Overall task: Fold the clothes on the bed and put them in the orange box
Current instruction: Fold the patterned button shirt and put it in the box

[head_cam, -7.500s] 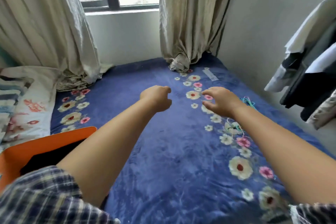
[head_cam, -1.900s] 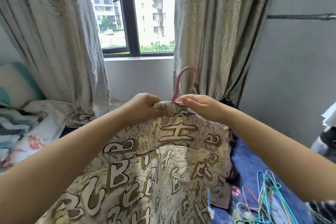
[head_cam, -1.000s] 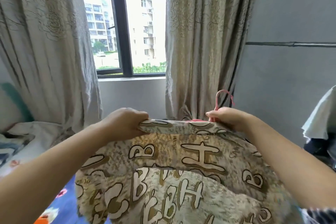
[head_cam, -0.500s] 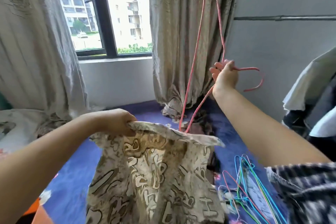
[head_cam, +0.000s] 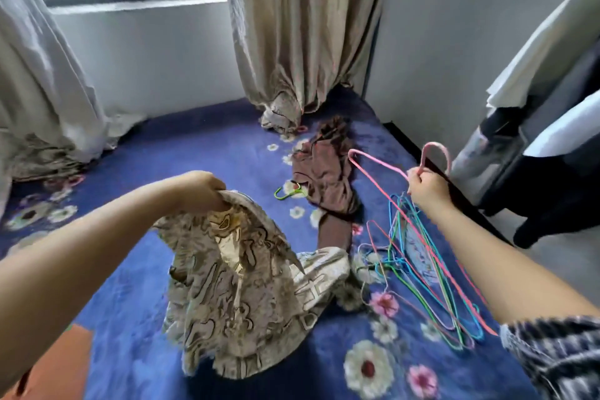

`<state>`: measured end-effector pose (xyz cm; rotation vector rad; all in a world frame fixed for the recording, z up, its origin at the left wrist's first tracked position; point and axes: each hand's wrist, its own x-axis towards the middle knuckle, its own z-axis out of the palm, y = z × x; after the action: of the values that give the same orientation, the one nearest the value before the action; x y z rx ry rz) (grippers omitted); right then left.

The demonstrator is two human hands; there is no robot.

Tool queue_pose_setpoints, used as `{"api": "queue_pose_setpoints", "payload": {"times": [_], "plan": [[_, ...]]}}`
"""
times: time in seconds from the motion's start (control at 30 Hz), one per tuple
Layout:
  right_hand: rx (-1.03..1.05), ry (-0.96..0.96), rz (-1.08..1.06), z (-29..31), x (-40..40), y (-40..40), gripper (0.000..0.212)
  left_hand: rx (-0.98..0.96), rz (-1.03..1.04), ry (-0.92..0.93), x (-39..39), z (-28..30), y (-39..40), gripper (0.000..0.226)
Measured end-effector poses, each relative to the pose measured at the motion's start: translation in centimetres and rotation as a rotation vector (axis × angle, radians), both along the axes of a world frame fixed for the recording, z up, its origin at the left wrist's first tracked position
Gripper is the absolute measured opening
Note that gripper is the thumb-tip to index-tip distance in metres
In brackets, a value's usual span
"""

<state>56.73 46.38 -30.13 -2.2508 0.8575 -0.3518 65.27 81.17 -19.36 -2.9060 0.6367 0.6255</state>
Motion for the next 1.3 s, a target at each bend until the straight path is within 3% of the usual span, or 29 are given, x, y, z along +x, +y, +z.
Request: {"api": "queue_pose_setpoints", "payload": {"times": [0.13,0.2,0.33,0.43,0.5,0.6,0.67,0.73,0.8,0.87,0.97,1.0,1.07,1.17,1.23,1.3], "plan": [[-0.112,0.17,-0.047,-4.4,-1.7,-2.6,0.039,-0.065,0.05,0.043,0.6,-2.3,-1.7,0.027],[-0.195,0.266,0.041,-6.3,-2.2,-4.4,0.041,-0.061,0.044,0.102,0.8,-3.3,-2.2,0.03],[-0.292,0.794,0.356,-9.5,-3.5,-6.3,0.061,-0.069,0.012,0.204,0.7,-4.5,-2.9,0.033],[-0.294,0.991,0.612,-10.5,-4.0,-4.2,0.035,-0.09,0.012,0.241,0.6,-4.5,-2.3,0.034],[-0.241,1.005,0.709,-9.8,-3.4,-1.8,0.025,-0.104,0.028,0.25,0.6,-4.1,-1.6,0.034],[-0.107,0.808,0.741,-8.1,-1.3,1.9,0.024,-0.208,0.075,0.273,0.4,-2.9,-0.3,0.032],[0.222,0.602,0.704,-6.1,0.2,5.0,0.031,-0.333,0.107,0.29,0.2,-2.0,0.5,0.026],[0.619,0.436,0.756,-3.0,1.3,9.0,0.052,-0.441,0.107,0.305,-0.3,-1.0,1.6,0.012],[0.761,0.393,0.89,0.0,2.1,12.4,0.069,-0.516,0.096,0.322,-0.8,-0.1,2.5,0.01],[0.73,0.457,1.043,2.1,2.3,15.5,0.064,-0.586,0.089,0.298,-1.7,1.0,3.5,0.017],[0.379,0.515,1.126,2.9,2.1,19.6,0.009,-0.636,0.122,0.211,-2.9,2.5,5.8,0.036],[0.231,0.469,1.079,2.9,2.4,20.6,0.02,-0.634,0.14,0.188,-3.2,3.0,7.0,0.04],[0.104,0.306,0.922,3.1,3.9,21.5,0.027,-0.589,0.146,0.264,-3.7,3.8,9.6,0.042],[0.126,-0.096,0.746,5.3,6.2,21.3,0.021,-0.581,0.181,0.533,-4.3,4.7,12.9,0.032],[0.15,-0.337,0.773,8.5,6.4,21.1,0.027,-0.605,0.252,0.482,-3.8,4.7,14.0,0.011],[0.342,-0.509,0.869,11.6,5.9,21.5,0.031,-0.641,0.266,0.275,-3.2,4.8,14.6,0.007]]}}
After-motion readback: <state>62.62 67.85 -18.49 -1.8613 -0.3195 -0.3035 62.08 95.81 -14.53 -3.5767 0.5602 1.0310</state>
